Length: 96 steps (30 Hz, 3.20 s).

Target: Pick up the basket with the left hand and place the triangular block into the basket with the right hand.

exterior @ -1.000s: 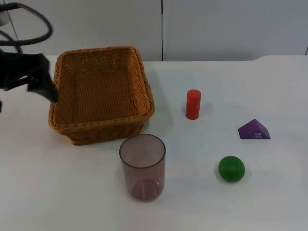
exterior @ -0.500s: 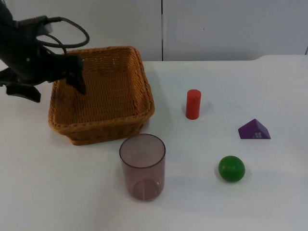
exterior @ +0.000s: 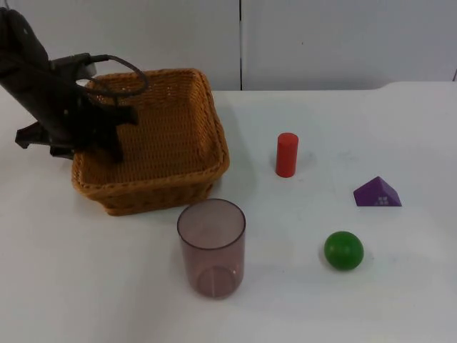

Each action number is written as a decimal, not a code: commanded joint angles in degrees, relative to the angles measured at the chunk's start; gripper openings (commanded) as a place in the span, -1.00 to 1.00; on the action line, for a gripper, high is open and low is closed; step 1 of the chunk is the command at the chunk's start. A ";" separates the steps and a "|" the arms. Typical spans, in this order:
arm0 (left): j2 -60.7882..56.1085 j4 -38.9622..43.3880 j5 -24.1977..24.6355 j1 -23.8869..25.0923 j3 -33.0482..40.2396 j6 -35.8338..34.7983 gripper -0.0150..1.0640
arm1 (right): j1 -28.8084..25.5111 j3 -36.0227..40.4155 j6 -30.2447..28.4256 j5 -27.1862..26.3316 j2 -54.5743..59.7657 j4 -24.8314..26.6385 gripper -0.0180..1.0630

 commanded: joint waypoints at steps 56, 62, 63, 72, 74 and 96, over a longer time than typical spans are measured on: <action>-63.87 -13.61 21.18 15.25 49.98 14.09 -0.98 | -0.24 -0.35 -0.46 0.26 -0.05 0.40 0.98; -62.41 -13.73 20.45 15.25 49.98 14.59 -0.98 | -0.24 -0.35 -1.35 0.26 -0.05 1.50 0.98; -62.00 -13.97 20.36 15.25 49.98 14.71 -0.98 | -0.24 -0.35 -1.53 0.41 -0.05 1.50 0.98; -61.24 -15.90 20.72 15.25 49.98 14.76 -0.98 | -0.24 -3.29 -9.06 4.32 8.96 5.78 0.98; -61.24 -16.65 20.72 15.25 49.98 14.76 -0.98 | -0.24 -6.78 -12.71 5.21 13.38 9.11 0.98; -61.24 -17.02 20.72 15.25 49.98 14.76 -0.98 | 15.88 -40.62 -36.13 9.03 56.57 2.57 0.98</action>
